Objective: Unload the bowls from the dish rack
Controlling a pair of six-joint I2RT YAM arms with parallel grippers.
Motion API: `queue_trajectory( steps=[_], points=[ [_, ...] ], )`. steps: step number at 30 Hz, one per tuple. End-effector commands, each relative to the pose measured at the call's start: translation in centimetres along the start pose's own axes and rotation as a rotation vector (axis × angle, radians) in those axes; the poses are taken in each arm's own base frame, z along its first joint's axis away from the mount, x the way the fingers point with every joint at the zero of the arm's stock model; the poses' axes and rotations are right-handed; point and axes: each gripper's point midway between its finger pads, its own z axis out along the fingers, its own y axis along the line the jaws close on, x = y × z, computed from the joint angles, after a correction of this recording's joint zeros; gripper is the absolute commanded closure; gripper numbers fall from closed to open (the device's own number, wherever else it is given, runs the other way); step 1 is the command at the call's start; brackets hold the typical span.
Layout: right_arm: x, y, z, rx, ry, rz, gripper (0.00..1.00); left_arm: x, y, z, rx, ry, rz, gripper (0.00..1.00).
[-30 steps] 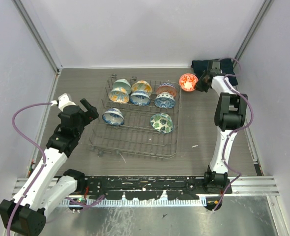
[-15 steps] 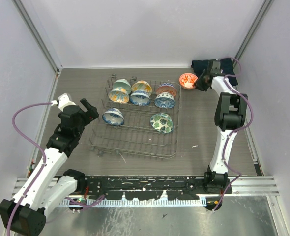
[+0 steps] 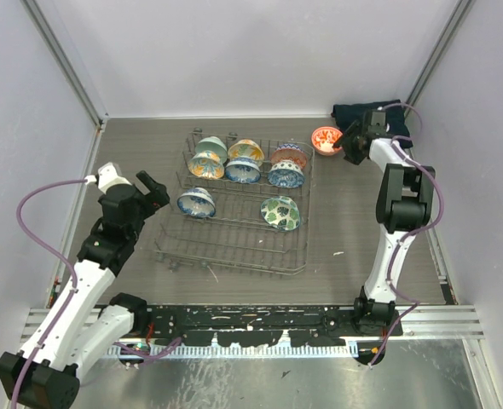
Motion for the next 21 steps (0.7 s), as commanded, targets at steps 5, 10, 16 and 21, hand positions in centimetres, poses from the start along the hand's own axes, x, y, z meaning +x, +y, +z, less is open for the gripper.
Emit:
queue_trajectory(
  steps=[5,10,16,21],
  points=[
    [-6.4,6.3,-7.9,-0.194,-0.208,-0.024,0.34,-1.2,-0.3,-0.8,0.017,-0.030,-0.010,0.02],
    [-6.4,7.5,-11.8,-0.250,-0.245,-0.056,0.30,-1.4,-1.7,-1.1,0.079,-0.006,-0.023,0.02],
    [-5.3,9.4,-17.3,-0.368,-0.316,-0.152,0.30,-1.3,-3.3,-1.3,0.160,0.005,-0.049,0.02],
    [-3.7,13.3,-23.0,-0.450,-0.425,-0.303,0.28,-1.2,-4.6,-1.3,0.205,0.034,-0.029,0.02]
  ],
)
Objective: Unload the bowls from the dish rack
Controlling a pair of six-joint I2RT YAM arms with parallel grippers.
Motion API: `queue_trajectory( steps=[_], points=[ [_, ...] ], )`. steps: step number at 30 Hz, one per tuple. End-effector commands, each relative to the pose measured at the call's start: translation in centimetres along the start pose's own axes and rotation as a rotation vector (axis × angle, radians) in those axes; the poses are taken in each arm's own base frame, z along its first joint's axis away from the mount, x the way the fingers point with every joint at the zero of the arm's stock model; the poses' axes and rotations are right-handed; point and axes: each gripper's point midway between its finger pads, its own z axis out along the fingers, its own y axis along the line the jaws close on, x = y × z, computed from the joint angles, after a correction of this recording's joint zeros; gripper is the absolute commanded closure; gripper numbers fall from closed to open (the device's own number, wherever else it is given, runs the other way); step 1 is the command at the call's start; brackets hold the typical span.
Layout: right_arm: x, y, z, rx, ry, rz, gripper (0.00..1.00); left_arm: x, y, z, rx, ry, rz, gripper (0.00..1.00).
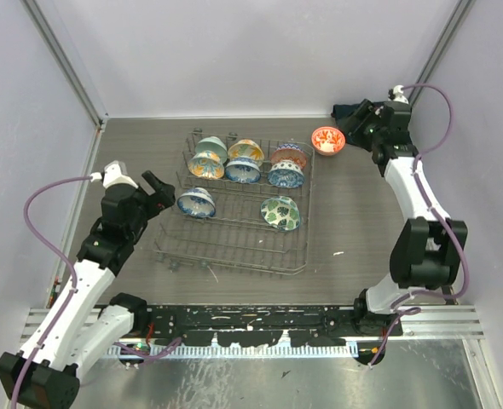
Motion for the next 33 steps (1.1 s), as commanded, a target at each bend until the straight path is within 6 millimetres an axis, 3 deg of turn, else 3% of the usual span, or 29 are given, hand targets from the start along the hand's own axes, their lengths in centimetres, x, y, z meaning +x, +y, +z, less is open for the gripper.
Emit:
queue_trajectory(
  steps=[1,6,16,23,28,33],
  points=[
    [-2.8,8.1,-4.9,-0.174,-0.167,-0.206,0.28,-1.9,-2.9,-0.4,0.105,-0.015,0.003,0.02],
    [-2.6,11.9,-7.1,-0.219,-0.186,-0.291,0.27,-1.7,-5.8,-1.6,0.224,0.049,0.035,0.02],
    [-2.0,13.9,-7.8,-0.281,-0.178,-0.308,0.27,-4.0,-8.9,-0.9,0.285,0.015,0.063,0.02],
    [-0.8,16.3,-8.9,-0.310,-0.191,-0.388,0.27,-0.6,-8.6,0.6,0.361,0.016,0.065,0.02],
    [2.0,18.9,-8.7,-0.290,-0.162,-0.516,0.27,-1.2,-8.1,-0.3,0.368,-0.038,0.051,0.02],
    [8.1,22.6,-8.7,-0.314,-0.099,-0.687,0.28,-2.0,-5.6,-0.6,0.255,-0.095,0.061,0.02]
  ],
)
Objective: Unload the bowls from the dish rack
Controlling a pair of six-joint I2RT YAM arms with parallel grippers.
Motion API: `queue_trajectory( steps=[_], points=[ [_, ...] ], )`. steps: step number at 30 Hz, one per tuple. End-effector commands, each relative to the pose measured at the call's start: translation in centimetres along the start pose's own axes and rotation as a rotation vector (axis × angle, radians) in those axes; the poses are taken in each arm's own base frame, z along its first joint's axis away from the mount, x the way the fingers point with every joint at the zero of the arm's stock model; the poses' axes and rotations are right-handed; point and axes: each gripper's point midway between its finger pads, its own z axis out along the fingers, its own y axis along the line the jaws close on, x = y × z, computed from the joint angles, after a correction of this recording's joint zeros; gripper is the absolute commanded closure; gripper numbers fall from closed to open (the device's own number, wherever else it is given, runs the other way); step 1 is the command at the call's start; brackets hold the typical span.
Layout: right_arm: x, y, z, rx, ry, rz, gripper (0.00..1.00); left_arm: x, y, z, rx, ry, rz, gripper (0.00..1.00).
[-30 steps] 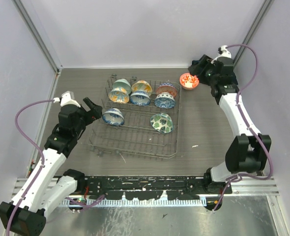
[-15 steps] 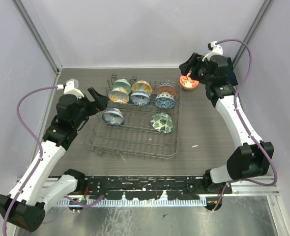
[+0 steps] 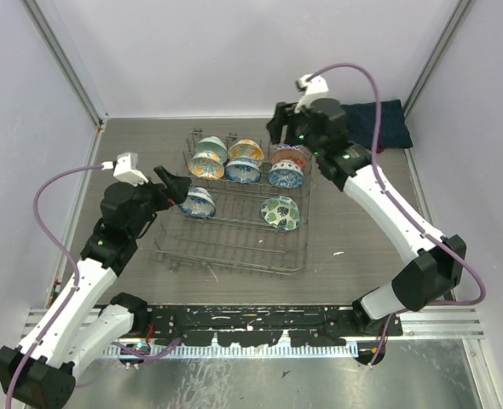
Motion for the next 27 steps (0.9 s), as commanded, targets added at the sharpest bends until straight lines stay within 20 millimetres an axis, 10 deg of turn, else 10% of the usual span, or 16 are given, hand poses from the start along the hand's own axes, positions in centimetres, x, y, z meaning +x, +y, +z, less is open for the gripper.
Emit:
queue_trajectory(
  steps=[1,14,27],
  points=[
    [0.8,4.5,0.3,-0.003,-0.004,-0.177,0.29,-2.3,1.4,-1.1,-0.079,-0.119,0.017,0.02],
    [12.4,15.7,-3.1,-0.163,-0.050,-0.439,0.31,-3.0,6.1,-2.3,-0.325,-0.197,0.003,0.02],
    [18.7,19.8,0.3,-0.190,0.073,-0.616,0.39,-3.6,7.5,-3.4,-0.413,-0.235,-0.028,0.02]
  ],
)
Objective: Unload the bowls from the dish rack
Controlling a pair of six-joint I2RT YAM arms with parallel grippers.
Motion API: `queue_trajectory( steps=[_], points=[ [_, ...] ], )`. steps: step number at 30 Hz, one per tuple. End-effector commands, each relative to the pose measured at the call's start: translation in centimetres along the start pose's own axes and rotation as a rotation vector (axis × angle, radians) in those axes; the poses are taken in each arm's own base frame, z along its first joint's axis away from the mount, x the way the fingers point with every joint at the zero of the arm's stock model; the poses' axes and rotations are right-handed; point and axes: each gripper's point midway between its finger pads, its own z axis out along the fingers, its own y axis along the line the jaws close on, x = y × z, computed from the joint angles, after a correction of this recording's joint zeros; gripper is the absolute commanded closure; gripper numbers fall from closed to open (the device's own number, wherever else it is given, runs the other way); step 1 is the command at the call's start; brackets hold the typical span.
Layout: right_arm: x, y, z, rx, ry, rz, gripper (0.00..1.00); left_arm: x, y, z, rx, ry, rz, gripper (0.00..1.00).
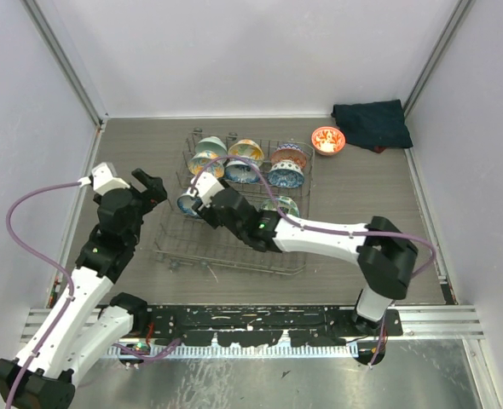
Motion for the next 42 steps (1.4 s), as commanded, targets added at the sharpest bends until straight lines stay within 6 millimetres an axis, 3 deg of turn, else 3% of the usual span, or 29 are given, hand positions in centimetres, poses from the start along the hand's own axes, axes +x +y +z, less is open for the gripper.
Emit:
queue_trajectory(
  steps=[1,11,26,29,36,42],
  points=[
    [-2.2,0.0,1.8,0.067,-0.024,-0.036,0.40,-0.4,1.0,-0.4,-0.047,-0.022,-0.017,0.02],
    [-0.9,1.6,5.3,0.075,0.021,-0.070,0.47,-0.7,1.4,-0.7,-0.065,-0.032,-0.027,0.02],
    [0.1,1.7,7.5,0.137,-0.012,-0.093,0.62,-2.2,3.3,-2.3,-0.111,-0.126,-0.096,0.02],
    [0.1,1.6,7.5,0.144,-0.017,-0.094,0.72,-2.3,3.4,-2.4,-0.111,-0.135,-0.104,0.02],
    [0.4,1.4,7.9,0.164,-0.019,-0.103,0.82,-2.4,3.4,-2.6,-0.099,-0.150,-0.115,0.02],
    [0.1,0.9,7.6,0.191,-0.042,-0.093,0.99,-2.3,3.4,-2.5,-0.096,-0.147,-0.113,0.02]
  ],
)
